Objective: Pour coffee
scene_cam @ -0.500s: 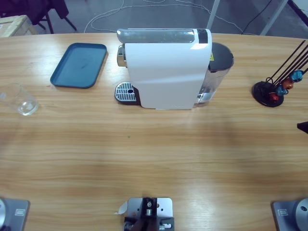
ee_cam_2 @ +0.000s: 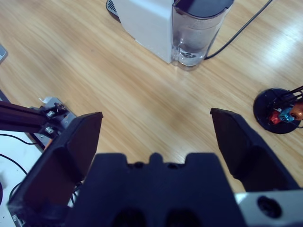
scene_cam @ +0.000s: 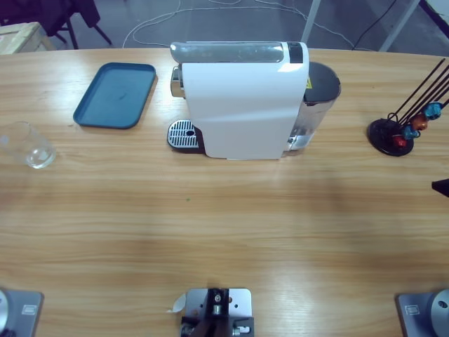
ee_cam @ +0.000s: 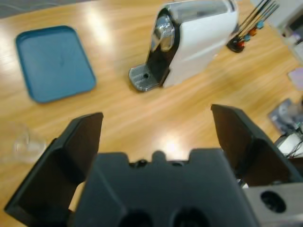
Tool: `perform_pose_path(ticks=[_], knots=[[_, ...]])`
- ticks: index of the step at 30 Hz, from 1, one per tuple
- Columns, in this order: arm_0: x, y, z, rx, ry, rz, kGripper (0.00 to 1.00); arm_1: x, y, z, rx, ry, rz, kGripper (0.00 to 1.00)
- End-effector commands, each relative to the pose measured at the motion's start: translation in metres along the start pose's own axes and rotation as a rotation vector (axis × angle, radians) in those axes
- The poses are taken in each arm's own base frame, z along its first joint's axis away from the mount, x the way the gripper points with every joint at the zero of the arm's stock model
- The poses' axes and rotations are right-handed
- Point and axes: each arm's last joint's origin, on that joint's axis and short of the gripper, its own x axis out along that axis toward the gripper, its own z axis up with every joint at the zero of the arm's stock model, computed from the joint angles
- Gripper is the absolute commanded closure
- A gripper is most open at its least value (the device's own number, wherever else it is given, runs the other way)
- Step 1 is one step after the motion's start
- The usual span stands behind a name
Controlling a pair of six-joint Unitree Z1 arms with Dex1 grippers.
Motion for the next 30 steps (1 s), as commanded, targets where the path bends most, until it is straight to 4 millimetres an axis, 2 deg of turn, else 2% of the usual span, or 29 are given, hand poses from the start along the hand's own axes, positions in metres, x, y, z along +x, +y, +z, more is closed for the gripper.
perform_pose_path(ticks=[1, 5, 8, 12, 15, 19, 23, 27, 30], knots=[[0.088, 0.004, 0.061, -0.278, 0.032, -0.002, 0.0, 0.012, -0.001, -0.005, 0.008, 0.048, 0.011, 0.0], [0.151, 0.021, 0.071, -0.461, 0.084, 0.022, 0.0, 0.012, 0.001, -0.005, 0.001, 0.05, 0.021, 0.0], [0.197, 0.029, 0.079, -0.538, 0.128, -0.051, 0.0, 0.013, 0.001, -0.005, 0.002, 0.054, 0.022, 0.0], [0.234, 0.036, 0.088, -0.611, 0.134, -0.062, 0.012, 0.016, 0.0, -0.004, 0.003, 0.061, 0.026, 0.0], [0.253, 0.039, 0.092, -0.631, 0.142, -0.083, 0.089, 0.017, 0.0, -0.004, 0.003, 0.063, 0.025, 0.0], [0.273, 0.04, 0.087, -0.644, 0.221, -0.154, 0.107, 0.018, 0.0, -0.003, 0.004, 0.064, 0.02, 0.0], [0.279, 0.035, 0.081, -0.656, 0.309, -0.284, 0.11, 0.022, -0.001, -0.002, 0.008, 0.075, 0.019, 0.0], [0.28, 0.035, 0.079, -0.652, 0.322, -0.298, 0.126, 0.023, -0.002, -0.002, 0.01, 0.079, 0.02, 0.0], [0.282, 0.036, 0.08, -0.646, 0.311, -0.296, 0.349, 0.023, -0.002, -0.002, 0.01, 0.078, 0.02, 0.0]])
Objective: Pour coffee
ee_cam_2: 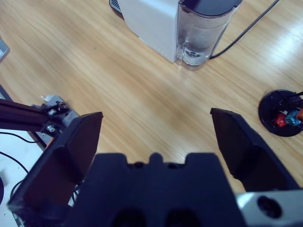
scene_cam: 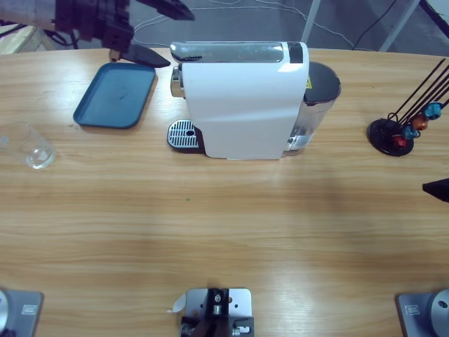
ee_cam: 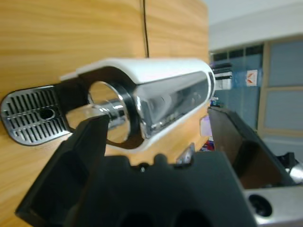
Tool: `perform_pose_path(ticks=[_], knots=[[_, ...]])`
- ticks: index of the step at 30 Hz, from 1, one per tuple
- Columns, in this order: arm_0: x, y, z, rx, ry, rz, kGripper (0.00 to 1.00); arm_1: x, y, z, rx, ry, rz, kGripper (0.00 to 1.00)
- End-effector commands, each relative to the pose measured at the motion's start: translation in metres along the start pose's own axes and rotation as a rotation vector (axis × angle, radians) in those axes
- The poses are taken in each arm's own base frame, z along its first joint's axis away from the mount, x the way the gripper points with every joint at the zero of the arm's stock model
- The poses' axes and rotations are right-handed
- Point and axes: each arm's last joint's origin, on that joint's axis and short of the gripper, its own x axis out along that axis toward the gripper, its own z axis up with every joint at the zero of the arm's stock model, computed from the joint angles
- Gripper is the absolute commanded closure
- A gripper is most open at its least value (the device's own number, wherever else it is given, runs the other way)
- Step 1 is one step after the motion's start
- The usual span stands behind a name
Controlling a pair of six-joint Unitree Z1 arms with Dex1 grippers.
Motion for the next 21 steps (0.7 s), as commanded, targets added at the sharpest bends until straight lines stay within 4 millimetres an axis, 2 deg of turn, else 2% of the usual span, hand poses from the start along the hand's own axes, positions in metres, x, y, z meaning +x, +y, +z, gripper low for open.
perform_pose_path(ticks=[1, 2, 3, 4, 7, 8, 9, 11, 19, 21], knots=[[0.021, 0.018, 0.005, -0.025, 0.038, 0.01, 0.417, 0.015, -0.002, -0.005, 0.019, 0.057, 0.0, 0.0], [0.022, 0.019, 0.006, -0.025, 0.038, 0.01, 0.508, 0.014, -0.002, -0.005, 0.019, 0.055, -0.002, 0.0], [0.023, 0.019, 0.006, -0.025, 0.039, 0.009, 0.533, 0.014, -0.002, -0.005, 0.019, 0.055, -0.003, 0.0], [0.022, 0.018, 0.006, -0.024, 0.039, 0.008, 0.617, 0.014, -0.002, -0.005, 0.02, 0.055, -0.004, 0.0], [0.022, 0.019, 0.005, -0.024, 0.04, 0.01, 0.773, 0.014, -0.002, -0.005, 0.02, 0.056, -0.004, 0.0], [0.022, 0.018, 0.005, -0.021, 0.038, 0.009, 0.794, 0.014, -0.002, -0.005, 0.02, 0.055, -0.004, 0.0], [0.02, 0.016, 0.004, -0.017, 0.035, 0.007, 0.904, 0.015, -0.002, -0.005, 0.02, 0.054, -0.004, 0.0], [0.017, 0.013, 0.004, -0.009, 0.028, 0.001, 0.992, 0.015, -0.003, -0.005, 0.02, 0.053, -0.006, 0.0], [0.013, 0.002, 0.0, -0.002, 0.059, -0.057, 1.0, 0.015, -0.003, -0.006, 0.022, 0.05, -0.011, 0.0], [0.012, -0.006, -0.002, 0.022, 0.052, -0.084, 1.0, 0.014, -0.003, -0.006, 0.021, 0.048, -0.013, 0.0]])
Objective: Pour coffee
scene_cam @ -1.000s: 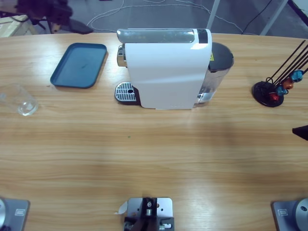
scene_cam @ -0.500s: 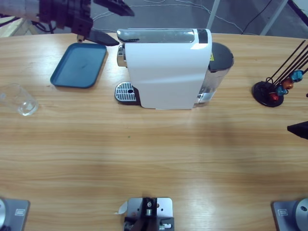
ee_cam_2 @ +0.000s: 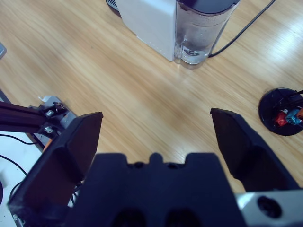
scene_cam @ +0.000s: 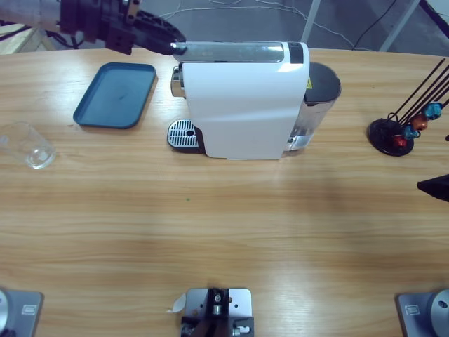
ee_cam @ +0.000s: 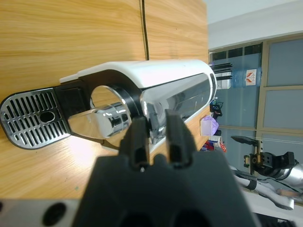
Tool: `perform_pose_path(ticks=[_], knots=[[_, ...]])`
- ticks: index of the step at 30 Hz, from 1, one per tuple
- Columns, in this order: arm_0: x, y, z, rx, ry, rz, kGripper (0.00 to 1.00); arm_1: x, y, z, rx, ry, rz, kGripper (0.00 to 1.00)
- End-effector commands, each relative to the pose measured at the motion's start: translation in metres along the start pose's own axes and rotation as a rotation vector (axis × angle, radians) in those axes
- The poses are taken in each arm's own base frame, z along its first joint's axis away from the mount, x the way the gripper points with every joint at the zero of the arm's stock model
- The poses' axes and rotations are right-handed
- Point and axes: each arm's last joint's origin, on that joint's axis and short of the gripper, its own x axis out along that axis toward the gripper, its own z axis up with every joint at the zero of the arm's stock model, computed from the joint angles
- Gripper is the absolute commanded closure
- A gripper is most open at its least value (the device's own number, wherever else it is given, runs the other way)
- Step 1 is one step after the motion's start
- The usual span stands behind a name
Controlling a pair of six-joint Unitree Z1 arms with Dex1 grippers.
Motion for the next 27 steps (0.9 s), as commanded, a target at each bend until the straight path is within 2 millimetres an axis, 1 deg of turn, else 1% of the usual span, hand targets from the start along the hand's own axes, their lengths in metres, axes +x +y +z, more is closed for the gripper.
perform_pose_path(ticks=[1, 4, 7, 10, 12, 13, 14, 15, 16, 19, 21, 23, 25, 26, 27], knots=[[0.005, -0.015, -0.004, 0.038, 0.034, -0.093, 1.0, 0.01, -0.001, -0.007, 0.014, 0.042, -0.009, 0.0], [-0.002, -0.036, 0.0, 0.088, -0.005, -0.153, 1.0, 0.013, -0.003, -0.01, 0.042, 0.048, -0.045, 0.0], [-0.014, -0.061, 0.007, 0.119, -0.042, -0.206, 1.0, 0.011, -0.003, -0.012, 0.042, 0.044, -0.055, 0.0], [-0.019, -0.082, 0.013, 0.144, -0.062, -0.254, 1.0, 0.01, -0.004, -0.012, 0.041, 0.039, -0.066, 0.0], [-0.022, -0.1, 0.014, 0.192, -0.074, -0.292, 1.0, 0.011, -0.005, -0.013, 0.041, 0.043, -0.083, 0.0], [-0.024, -0.109, 0.013, 0.228, -0.087, -0.307, 0.839, 0.012, -0.006, -0.015, 0.042, 0.045, -0.107, 0.0], [-0.03, -0.117, 0.008, 0.35, -0.138, -0.298, 0.347, 0.012, -0.007, -0.017, 0.04, 0.034, -0.133, 0.0], [-0.036, -0.124, 0.001, 0.487, -0.205, -0.258, 0.097, 0.011, -0.008, -0.023, 0.036, 0.002, -0.168, 0.0], [-0.044, -0.127, -0.006, 0.588, -0.258, -0.21, 0.038, 0.01, -0.01, -0.028, 0.035, -0.02, -0.219, 0.0], [-0.065, -0.122, -0.033, 0.896, -0.333, -0.034, 0.036, 0.015, -0.024, -0.042, 0.049, -0.051, -0.451, 0.0], [-0.076, -0.111, -0.053, 0.989, -0.313, 0.117, 0.013, 0.016, -0.034, -0.047, 0.11, -0.056, -0.539, 0.0], [-0.083, -0.097, -0.075, 1.076, -0.251, 0.244, 0.001, 0.017, -0.04, -0.05, 0.182, -0.093, -0.596, 0.0], [-0.093, -0.077, -0.097, 1.109, -0.231, 0.344, 0.0, 0.021, -0.048, -0.052, 0.243, -0.126, -0.651, 0.0], [-0.101, -0.069, -0.106, 1.108, -0.228, 0.36, 0.0, 0.024, -0.052, -0.052, 0.257, -0.129, -0.668, 0.043], [-0.108, -0.06, -0.116, 1.107, -0.224, 0.369, 0.0, 0.027, -0.055, -0.053, 0.267, -0.135, -0.683, 0.146]])
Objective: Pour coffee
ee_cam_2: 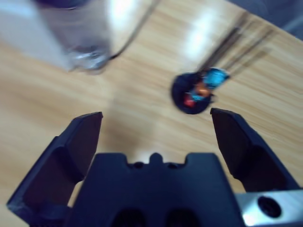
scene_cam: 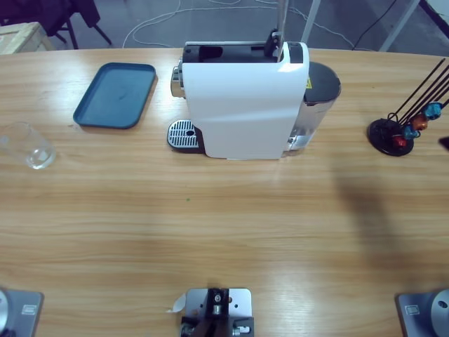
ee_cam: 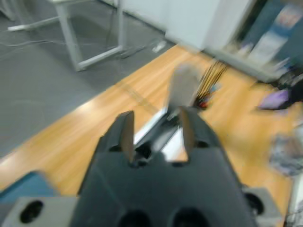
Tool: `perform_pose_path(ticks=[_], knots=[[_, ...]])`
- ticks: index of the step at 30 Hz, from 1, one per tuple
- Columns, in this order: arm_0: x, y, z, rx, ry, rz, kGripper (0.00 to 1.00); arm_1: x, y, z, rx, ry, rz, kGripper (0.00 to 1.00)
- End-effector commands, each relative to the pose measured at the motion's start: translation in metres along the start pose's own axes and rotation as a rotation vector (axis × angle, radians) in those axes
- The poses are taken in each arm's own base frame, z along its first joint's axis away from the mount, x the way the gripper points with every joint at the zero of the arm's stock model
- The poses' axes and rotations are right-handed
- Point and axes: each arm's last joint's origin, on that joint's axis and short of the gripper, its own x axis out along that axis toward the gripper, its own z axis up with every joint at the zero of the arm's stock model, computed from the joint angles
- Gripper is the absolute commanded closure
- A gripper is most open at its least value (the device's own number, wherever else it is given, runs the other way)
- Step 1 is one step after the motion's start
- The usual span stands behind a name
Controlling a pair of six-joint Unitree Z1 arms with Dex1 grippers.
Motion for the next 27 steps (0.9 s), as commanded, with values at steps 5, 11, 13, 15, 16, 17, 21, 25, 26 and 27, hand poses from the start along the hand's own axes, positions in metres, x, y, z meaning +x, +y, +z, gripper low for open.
perform_pose_path(ticks=[5, 11, 13, 15, 16, 17, 21, 25, 26, 27], knots=[[-0.099, -0.019, -0.115, 0.133, 0.196, 0.166, 0.0, 0.05, -0.019, -0.029, 0.222, -0.018, -0.228, 0.234], [-0.097, -0.019, -0.117, 0.102, 0.189, 0.168, 0.0, 0.09, -0.019, -0.029, 0.265, 0.023, -0.226, 0.233], [-0.092, -0.018, -0.116, 0.1, 0.187, 0.166, 0.0, 0.1, -0.02, -0.027, 0.269, 0.032, -0.235, 0.22], [-0.088, -0.018, -0.115, 0.097, 0.186, 0.164, 0.0, 0.109, -0.023, -0.025, 0.284, 0.044, -0.245, 0.224], [-0.087, -0.018, -0.114, 0.094, 0.183, 0.164, 0.0, 0.114, -0.025, -0.024, 0.29, 0.049, -0.247, 0.225], [-0.087, -0.018, -0.114, 0.093, 0.18, 0.164, 0.0, 0.119, -0.025, -0.024, 0.291, 0.056, -0.246, 0.229], [-0.09, -0.018, -0.114, 0.081, 0.171, 0.168, 0.0, 0.137, -0.031, -0.021, 0.307, 0.071, -0.247, 0.243], [-0.088, -0.018, -0.114, 0.072, 0.174, 0.169, 0.0, 0.144, -0.032, -0.019, 0.305, 0.072, -0.246, 0.329], [-0.087, -0.018, -0.113, 0.071, 0.176, 0.168, 0.0, 0.145, -0.032, -0.019, 0.304, 0.073, -0.249, 0.367], [-0.086, -0.018, -0.112, 0.072, 0.173, 0.168, 0.0, 0.146, -0.032, -0.019, 0.303, 0.069, -0.253, 0.405]])
